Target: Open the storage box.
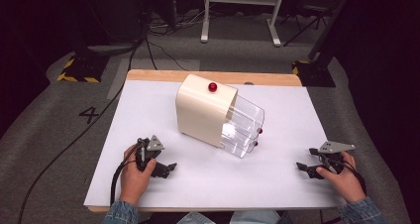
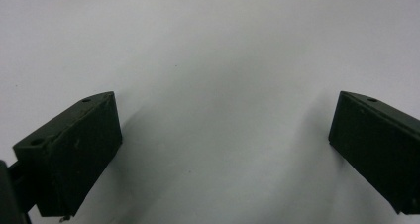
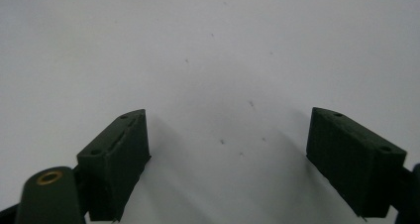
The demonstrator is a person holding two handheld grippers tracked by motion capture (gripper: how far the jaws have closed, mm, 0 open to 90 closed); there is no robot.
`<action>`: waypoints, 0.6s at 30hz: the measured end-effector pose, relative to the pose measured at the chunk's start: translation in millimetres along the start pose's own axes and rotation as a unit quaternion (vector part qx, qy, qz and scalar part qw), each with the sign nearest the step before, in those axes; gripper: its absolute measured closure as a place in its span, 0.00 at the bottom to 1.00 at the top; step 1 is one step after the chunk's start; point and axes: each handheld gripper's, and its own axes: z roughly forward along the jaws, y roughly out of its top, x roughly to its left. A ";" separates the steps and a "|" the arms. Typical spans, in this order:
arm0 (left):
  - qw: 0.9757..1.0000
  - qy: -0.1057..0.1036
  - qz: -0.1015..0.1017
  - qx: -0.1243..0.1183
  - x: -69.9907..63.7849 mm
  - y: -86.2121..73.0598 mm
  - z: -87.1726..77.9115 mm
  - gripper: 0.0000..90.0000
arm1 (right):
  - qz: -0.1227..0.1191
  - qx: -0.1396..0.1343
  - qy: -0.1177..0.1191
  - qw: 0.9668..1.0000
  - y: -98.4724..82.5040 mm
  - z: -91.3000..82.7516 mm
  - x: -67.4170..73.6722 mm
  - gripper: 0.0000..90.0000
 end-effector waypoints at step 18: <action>1.000 0.001 -0.001 0.000 -0.2 0.1 0.0 0.00 | 0.026 -0.014 -0.006 1.000 -6.2 3.1 -2.4 0.10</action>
